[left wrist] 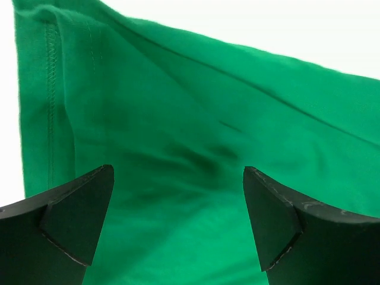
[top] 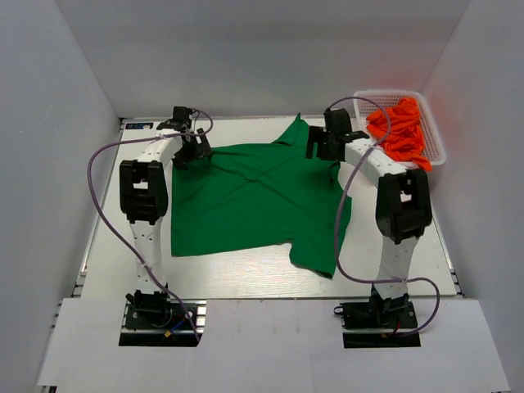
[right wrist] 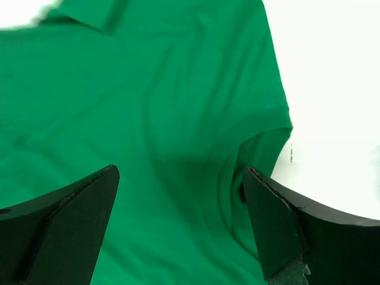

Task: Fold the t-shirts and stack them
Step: Flatten out the tshirt, then grap the side of the flattened tshirt closest away from the robot with both arms, then fold the flattened tshirt in 1/3 of the way

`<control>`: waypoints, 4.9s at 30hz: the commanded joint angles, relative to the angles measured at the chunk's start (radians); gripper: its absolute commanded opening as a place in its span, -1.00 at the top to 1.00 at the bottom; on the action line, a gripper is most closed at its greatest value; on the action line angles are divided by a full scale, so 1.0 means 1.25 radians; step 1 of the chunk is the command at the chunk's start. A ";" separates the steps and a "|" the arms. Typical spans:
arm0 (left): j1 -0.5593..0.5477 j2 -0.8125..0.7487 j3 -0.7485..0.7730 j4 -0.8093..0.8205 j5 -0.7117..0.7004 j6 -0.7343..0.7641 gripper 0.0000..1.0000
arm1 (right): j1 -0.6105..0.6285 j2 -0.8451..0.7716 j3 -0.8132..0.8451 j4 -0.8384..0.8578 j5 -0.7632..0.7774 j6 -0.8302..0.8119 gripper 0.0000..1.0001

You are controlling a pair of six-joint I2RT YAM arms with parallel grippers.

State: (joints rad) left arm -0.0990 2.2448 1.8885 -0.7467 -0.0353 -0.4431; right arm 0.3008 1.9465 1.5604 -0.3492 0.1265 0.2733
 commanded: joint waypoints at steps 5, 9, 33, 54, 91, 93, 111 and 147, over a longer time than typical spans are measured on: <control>0.022 0.072 0.077 0.022 -0.023 0.012 -1.00 | -0.018 0.163 0.126 -0.040 0.025 -0.001 -0.81; 0.052 0.112 0.088 0.014 -0.031 0.012 -1.00 | -0.045 0.258 0.224 -0.073 0.023 0.019 -0.81; 0.110 0.248 0.341 0.087 0.221 0.098 -1.00 | -0.084 0.406 0.502 -0.134 -0.091 -0.070 -0.81; 0.118 -0.664 -0.699 0.018 -0.111 -0.232 -1.00 | 0.042 -0.420 -0.428 -0.062 -0.046 0.155 -0.81; 0.174 -0.689 -0.978 0.140 0.043 -0.296 1.00 | 0.037 -0.525 -0.742 -0.264 -0.417 0.228 1.00; 0.174 -0.751 -0.978 0.054 0.016 -0.315 1.00 | 0.035 -0.559 -0.738 -0.330 -0.393 0.237 1.00; 0.174 -0.822 -0.895 -0.041 0.036 -0.305 1.00 | -0.006 -0.565 -0.606 -0.366 -0.359 0.202 1.00; 0.174 -0.353 -0.427 0.068 0.044 -0.346 1.00 | -0.171 0.075 0.235 -0.342 -0.504 0.096 1.00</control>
State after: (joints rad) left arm 0.1158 1.7962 1.2907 -0.6872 0.0273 -0.8688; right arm 0.0982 2.0182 1.7851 -0.8055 -0.4824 0.4362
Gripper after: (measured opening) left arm 0.025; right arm 0.007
